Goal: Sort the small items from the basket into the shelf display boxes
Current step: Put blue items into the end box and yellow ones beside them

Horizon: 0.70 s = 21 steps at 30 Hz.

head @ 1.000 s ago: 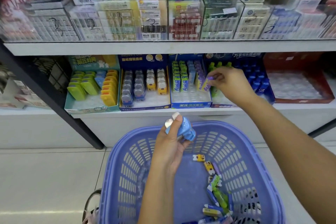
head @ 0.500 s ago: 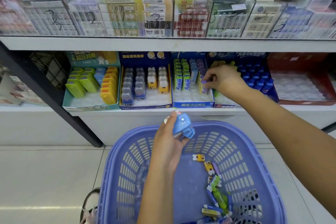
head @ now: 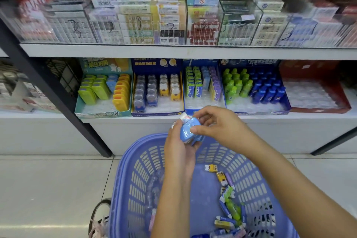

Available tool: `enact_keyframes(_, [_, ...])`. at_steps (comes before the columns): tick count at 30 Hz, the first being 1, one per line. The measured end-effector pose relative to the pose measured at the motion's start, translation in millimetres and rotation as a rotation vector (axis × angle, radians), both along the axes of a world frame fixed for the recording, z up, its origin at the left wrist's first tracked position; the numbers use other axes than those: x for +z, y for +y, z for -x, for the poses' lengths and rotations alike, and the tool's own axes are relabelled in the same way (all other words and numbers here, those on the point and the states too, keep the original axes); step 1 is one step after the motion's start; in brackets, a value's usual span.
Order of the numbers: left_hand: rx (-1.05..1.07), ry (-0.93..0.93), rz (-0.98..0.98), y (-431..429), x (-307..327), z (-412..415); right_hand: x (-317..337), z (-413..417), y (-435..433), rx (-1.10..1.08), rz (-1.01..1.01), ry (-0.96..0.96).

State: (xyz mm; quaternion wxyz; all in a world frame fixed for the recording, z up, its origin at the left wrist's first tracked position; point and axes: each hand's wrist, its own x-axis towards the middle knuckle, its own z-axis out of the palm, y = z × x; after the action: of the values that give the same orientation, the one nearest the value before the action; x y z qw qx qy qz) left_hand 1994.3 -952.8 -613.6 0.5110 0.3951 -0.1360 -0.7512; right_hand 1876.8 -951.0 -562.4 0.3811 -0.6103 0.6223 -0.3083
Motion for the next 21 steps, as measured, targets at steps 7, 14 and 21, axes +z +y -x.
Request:
enact_keyframes(7, [0.033,0.031,0.046,-1.3,4.2,-23.7,4.3,-14.2,4.1,0.004,0.004,-0.162])
enact_keyframes(14, [0.296,-0.053,0.112,-20.1,1.2,-86.4,26.6,-60.7,-38.9,-0.059,0.173,-0.325])
enact_keyframes(21, [0.443,-0.115,0.081,-26.9,-14.6,-149.9,18.6,-165.9,-149.7,0.119,0.374,0.201])
